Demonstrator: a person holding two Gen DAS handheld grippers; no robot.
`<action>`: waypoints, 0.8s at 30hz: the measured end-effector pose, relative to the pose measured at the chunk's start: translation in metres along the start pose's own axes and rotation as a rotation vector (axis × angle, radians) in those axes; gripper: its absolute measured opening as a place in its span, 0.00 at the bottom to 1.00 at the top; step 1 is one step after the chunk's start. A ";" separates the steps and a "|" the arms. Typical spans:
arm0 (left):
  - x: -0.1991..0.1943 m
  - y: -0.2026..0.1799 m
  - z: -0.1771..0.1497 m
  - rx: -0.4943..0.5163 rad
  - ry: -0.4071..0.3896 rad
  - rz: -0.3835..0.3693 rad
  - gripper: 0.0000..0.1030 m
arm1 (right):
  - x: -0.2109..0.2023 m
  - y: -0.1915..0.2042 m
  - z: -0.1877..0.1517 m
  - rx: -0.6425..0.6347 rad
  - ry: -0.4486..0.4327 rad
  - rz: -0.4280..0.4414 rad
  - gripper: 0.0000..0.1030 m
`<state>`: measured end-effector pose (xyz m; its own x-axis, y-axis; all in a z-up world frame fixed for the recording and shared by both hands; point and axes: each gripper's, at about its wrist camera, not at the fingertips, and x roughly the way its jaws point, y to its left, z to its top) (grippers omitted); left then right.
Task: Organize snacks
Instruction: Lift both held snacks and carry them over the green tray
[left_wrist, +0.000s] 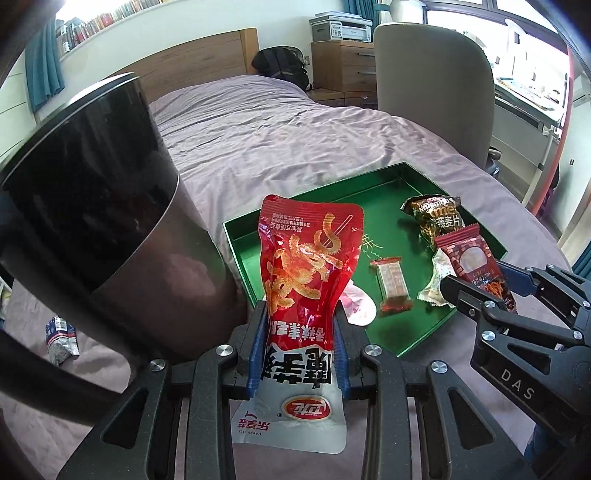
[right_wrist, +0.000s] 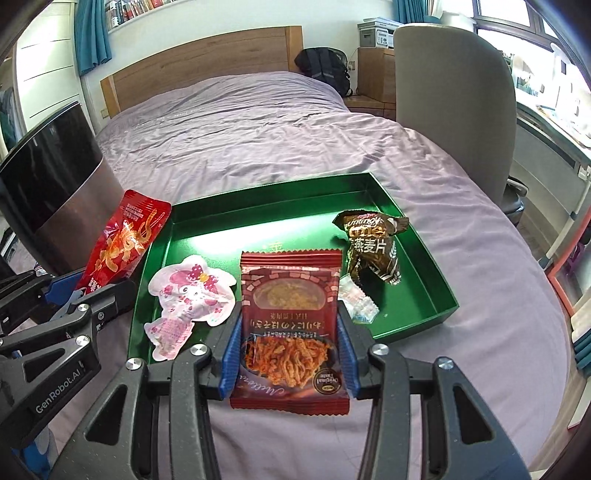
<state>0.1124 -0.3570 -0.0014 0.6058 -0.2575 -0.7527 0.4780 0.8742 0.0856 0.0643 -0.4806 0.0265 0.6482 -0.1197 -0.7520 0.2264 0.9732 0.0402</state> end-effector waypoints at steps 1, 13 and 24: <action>0.006 -0.001 0.002 -0.001 0.001 0.004 0.26 | 0.005 -0.002 0.001 0.002 0.000 -0.002 1.00; 0.057 -0.013 0.024 0.014 0.010 0.058 0.27 | 0.050 -0.018 0.012 -0.014 0.015 -0.012 1.00; 0.085 -0.020 0.031 0.023 0.048 0.067 0.28 | 0.073 -0.023 0.012 -0.027 0.031 -0.009 1.00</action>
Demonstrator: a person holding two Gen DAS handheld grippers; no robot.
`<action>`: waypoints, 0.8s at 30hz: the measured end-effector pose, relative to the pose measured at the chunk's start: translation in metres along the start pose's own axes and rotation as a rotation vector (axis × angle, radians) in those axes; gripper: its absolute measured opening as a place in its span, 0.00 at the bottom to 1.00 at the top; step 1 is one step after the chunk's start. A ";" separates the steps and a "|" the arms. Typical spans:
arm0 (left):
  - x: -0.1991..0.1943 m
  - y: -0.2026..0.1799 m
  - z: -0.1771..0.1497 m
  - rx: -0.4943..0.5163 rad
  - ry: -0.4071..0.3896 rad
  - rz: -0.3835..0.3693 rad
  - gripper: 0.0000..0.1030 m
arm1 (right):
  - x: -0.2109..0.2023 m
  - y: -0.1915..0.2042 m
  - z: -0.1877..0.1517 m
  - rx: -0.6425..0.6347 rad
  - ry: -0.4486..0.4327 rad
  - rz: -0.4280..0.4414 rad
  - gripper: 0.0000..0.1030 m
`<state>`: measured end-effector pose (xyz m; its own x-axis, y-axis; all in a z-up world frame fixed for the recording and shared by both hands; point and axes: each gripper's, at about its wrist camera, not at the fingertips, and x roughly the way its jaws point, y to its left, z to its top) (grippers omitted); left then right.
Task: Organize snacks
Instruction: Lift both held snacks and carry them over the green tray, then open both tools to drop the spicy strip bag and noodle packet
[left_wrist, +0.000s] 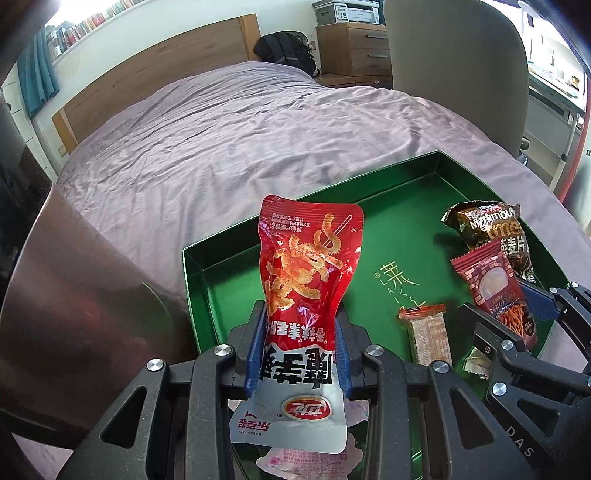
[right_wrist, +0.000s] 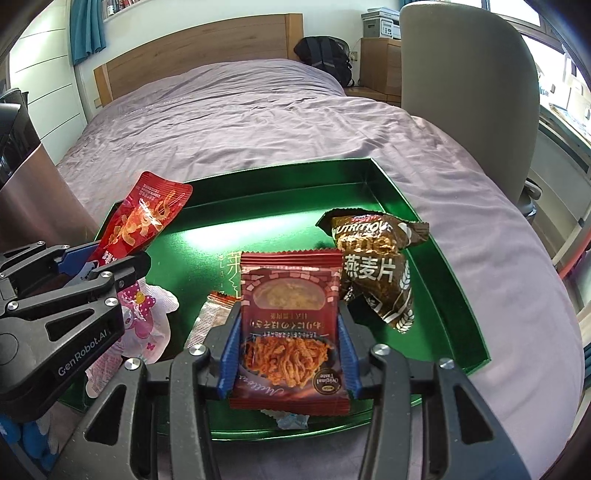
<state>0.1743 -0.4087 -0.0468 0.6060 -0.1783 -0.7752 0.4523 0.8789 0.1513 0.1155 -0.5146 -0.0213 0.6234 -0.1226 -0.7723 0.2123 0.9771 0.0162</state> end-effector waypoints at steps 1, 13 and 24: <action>0.004 -0.001 0.001 0.003 0.007 -0.001 0.28 | 0.002 0.000 0.000 0.001 0.003 -0.001 1.00; 0.021 0.003 -0.001 -0.035 0.065 -0.037 0.40 | 0.009 0.002 -0.001 -0.002 0.006 -0.009 1.00; -0.001 0.000 -0.001 -0.018 0.027 -0.032 0.53 | -0.009 0.003 0.001 -0.010 -0.001 -0.017 1.00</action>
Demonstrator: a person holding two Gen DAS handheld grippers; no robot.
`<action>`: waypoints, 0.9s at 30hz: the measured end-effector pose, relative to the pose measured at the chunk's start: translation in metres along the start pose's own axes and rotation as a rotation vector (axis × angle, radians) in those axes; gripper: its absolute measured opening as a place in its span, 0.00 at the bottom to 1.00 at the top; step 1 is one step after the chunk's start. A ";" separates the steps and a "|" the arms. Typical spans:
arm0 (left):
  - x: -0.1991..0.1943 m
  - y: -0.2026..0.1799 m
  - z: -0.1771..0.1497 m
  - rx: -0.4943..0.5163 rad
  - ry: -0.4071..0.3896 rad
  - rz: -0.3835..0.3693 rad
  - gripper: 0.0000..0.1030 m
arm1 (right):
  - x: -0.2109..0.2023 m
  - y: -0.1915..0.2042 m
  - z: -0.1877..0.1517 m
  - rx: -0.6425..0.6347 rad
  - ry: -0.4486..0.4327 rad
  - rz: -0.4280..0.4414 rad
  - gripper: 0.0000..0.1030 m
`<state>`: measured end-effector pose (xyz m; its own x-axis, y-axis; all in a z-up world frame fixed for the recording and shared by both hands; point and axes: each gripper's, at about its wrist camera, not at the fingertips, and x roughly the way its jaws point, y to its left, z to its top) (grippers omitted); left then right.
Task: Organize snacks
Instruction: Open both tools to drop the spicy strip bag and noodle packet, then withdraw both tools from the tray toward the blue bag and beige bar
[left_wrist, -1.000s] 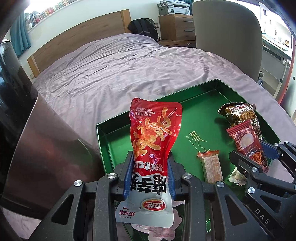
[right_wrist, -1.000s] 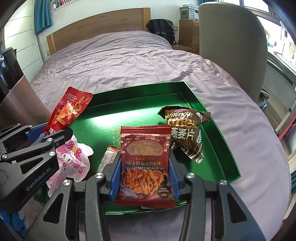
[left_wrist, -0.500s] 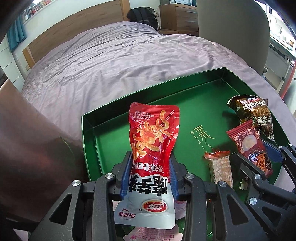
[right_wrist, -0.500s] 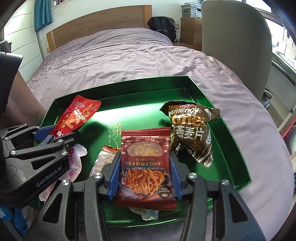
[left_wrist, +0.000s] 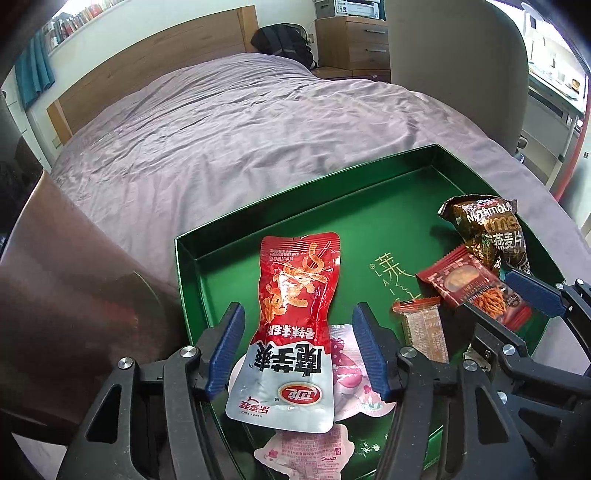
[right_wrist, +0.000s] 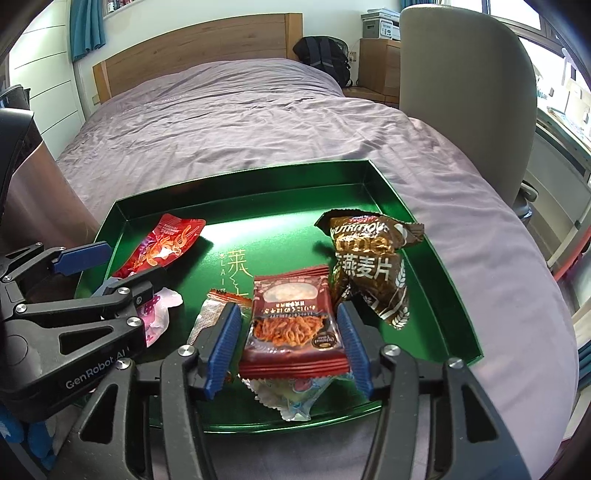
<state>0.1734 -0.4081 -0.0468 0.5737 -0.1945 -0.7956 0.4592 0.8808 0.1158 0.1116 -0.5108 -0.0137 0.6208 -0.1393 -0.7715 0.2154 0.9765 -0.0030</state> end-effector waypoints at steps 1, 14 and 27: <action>-0.003 0.000 0.000 0.000 -0.004 0.001 0.53 | -0.002 0.000 0.000 0.000 -0.002 0.000 1.00; -0.060 -0.001 -0.026 -0.011 -0.035 -0.069 0.53 | -0.060 -0.003 -0.008 -0.006 -0.035 -0.036 1.00; -0.145 0.039 -0.103 -0.043 -0.067 -0.028 0.54 | -0.132 0.055 -0.044 -0.091 -0.043 0.042 1.00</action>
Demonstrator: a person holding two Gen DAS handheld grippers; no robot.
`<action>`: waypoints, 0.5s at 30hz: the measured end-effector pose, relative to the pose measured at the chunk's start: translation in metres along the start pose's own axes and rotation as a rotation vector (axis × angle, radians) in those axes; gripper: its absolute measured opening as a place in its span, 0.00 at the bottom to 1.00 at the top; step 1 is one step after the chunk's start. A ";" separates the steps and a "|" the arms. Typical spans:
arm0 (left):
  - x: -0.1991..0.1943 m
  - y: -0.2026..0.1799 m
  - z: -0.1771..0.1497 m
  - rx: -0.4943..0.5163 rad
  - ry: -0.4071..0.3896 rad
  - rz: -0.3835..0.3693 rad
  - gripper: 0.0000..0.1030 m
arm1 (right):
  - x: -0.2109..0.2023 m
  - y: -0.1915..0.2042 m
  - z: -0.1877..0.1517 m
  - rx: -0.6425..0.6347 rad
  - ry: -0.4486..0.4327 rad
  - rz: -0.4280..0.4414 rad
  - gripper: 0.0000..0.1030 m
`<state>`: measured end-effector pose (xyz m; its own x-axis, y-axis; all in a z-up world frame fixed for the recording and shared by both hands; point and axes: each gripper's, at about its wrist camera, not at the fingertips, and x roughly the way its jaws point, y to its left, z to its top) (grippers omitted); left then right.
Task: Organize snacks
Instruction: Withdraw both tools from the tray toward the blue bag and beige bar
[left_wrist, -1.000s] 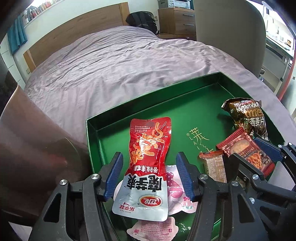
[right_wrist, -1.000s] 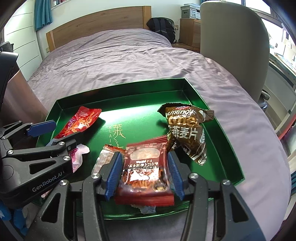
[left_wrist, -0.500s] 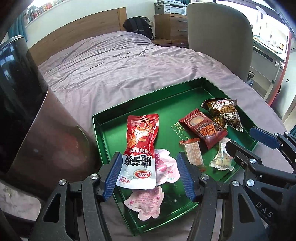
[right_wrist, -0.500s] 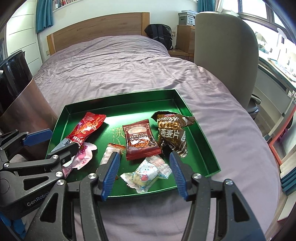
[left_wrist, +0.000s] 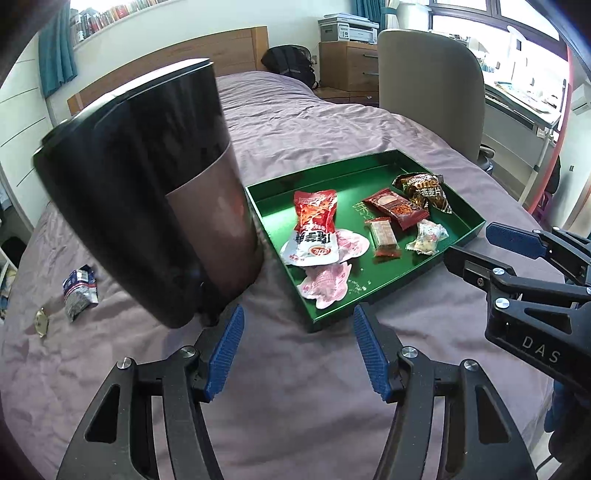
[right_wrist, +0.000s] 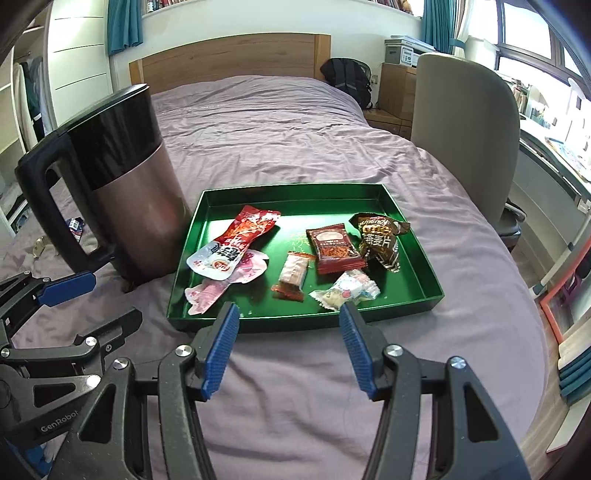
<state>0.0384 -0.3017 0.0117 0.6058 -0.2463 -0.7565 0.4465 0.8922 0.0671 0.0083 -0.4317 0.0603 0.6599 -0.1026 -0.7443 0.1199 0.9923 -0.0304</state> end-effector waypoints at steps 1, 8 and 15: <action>-0.006 0.004 -0.006 -0.003 -0.002 0.012 0.55 | -0.005 0.006 -0.002 -0.008 -0.001 0.007 1.00; -0.042 0.039 -0.044 -0.041 0.002 0.075 0.57 | -0.036 0.042 -0.018 -0.051 0.000 0.037 1.00; -0.073 0.074 -0.070 -0.093 -0.005 0.114 0.57 | -0.052 0.077 -0.039 -0.075 0.025 0.067 1.00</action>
<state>-0.0185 -0.1915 0.0261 0.6523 -0.1429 -0.7443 0.3115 0.9458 0.0915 -0.0455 -0.3471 0.0711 0.6456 -0.0347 -0.7629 0.0192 0.9994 -0.0292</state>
